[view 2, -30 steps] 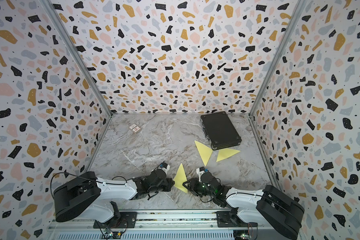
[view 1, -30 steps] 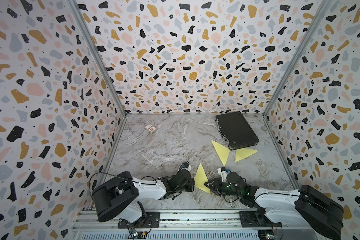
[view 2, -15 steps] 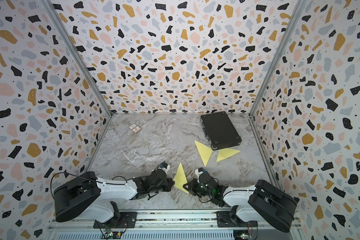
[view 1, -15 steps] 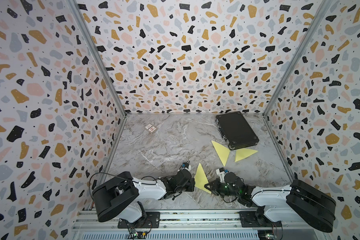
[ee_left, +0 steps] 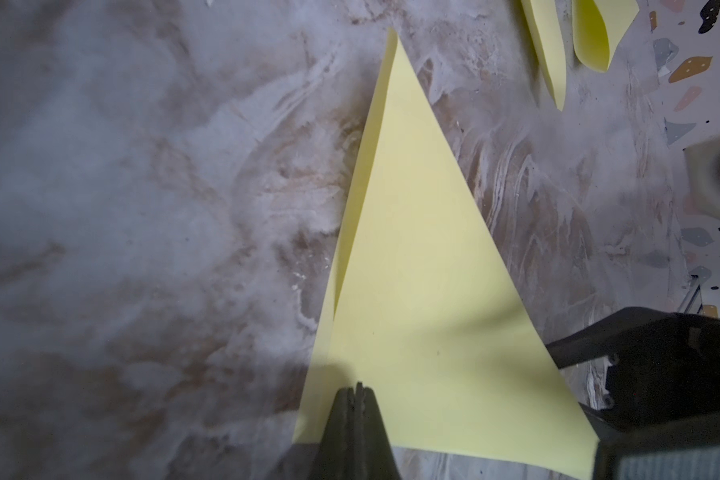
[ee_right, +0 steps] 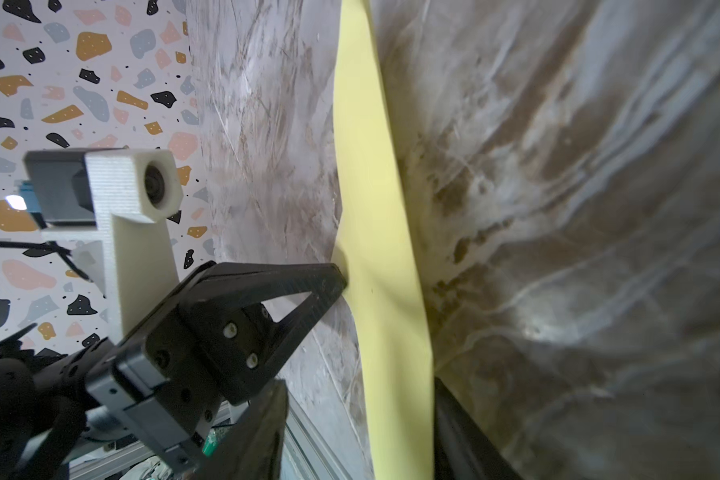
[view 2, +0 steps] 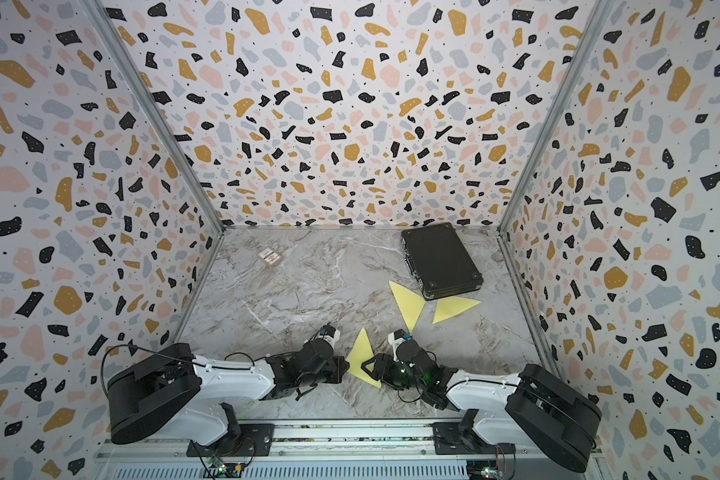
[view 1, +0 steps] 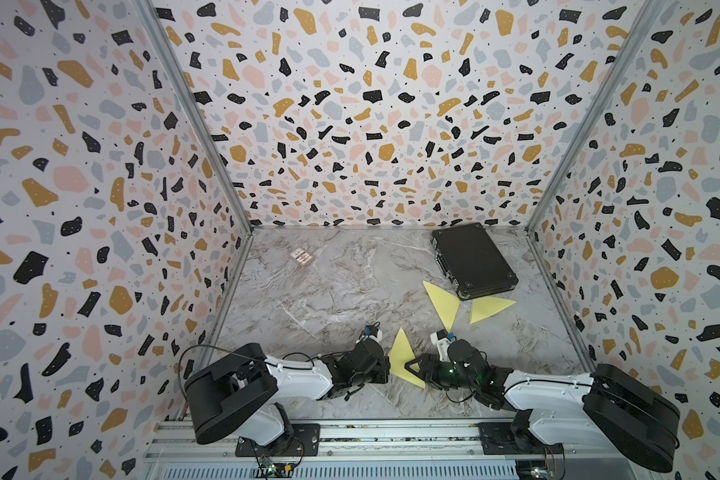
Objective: Fold the square paper diagonally
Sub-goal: Pick up the paper from the center of the board, then place the paper at the center of the board.
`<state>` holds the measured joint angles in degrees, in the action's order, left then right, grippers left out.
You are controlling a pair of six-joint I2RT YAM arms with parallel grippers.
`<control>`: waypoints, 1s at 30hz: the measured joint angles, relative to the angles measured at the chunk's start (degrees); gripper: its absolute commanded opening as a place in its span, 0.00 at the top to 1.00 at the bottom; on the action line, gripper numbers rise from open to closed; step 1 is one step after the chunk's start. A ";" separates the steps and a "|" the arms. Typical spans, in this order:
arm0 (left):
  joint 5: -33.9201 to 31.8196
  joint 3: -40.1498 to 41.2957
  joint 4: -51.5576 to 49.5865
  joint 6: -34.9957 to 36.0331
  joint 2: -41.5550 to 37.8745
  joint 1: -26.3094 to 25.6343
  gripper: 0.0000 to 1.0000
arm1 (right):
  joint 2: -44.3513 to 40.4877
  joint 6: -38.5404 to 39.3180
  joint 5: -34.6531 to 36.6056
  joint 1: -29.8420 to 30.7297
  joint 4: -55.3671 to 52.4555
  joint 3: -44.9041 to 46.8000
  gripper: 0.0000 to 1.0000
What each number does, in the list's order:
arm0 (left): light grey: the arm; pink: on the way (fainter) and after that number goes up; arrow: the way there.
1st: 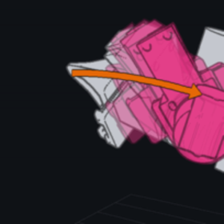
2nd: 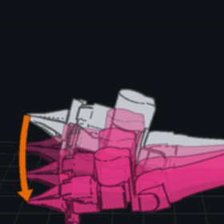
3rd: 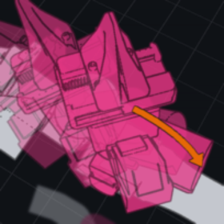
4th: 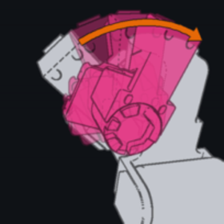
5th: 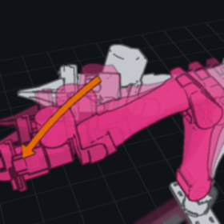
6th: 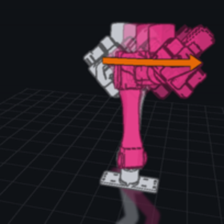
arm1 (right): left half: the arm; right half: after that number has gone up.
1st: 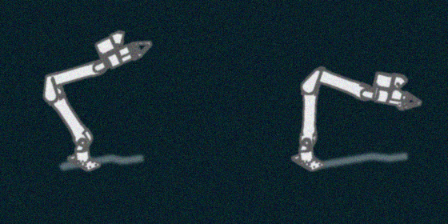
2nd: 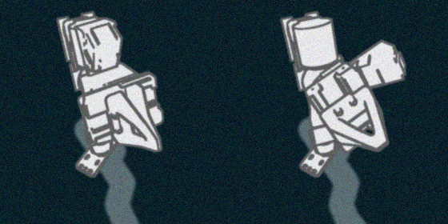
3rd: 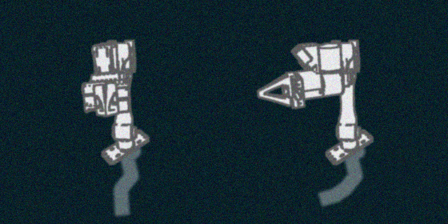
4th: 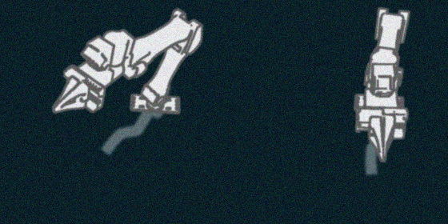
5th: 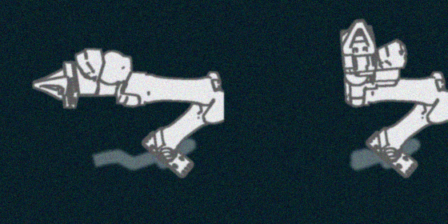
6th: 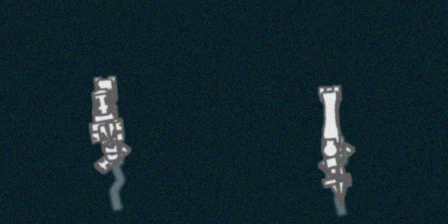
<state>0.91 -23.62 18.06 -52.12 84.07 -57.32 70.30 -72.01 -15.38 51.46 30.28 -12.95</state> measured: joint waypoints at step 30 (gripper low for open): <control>-3.28 -0.22 -32.17 2.58 -32.46 -0.61 0.74 | -5.09 38.38 24.17 -4.37 -49.42 -30.18 1.00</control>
<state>-2.37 -23.83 -14.11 -49.54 51.62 -57.93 65.21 -33.63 8.80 47.09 -19.14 -43.13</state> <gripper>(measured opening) 0.255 0.042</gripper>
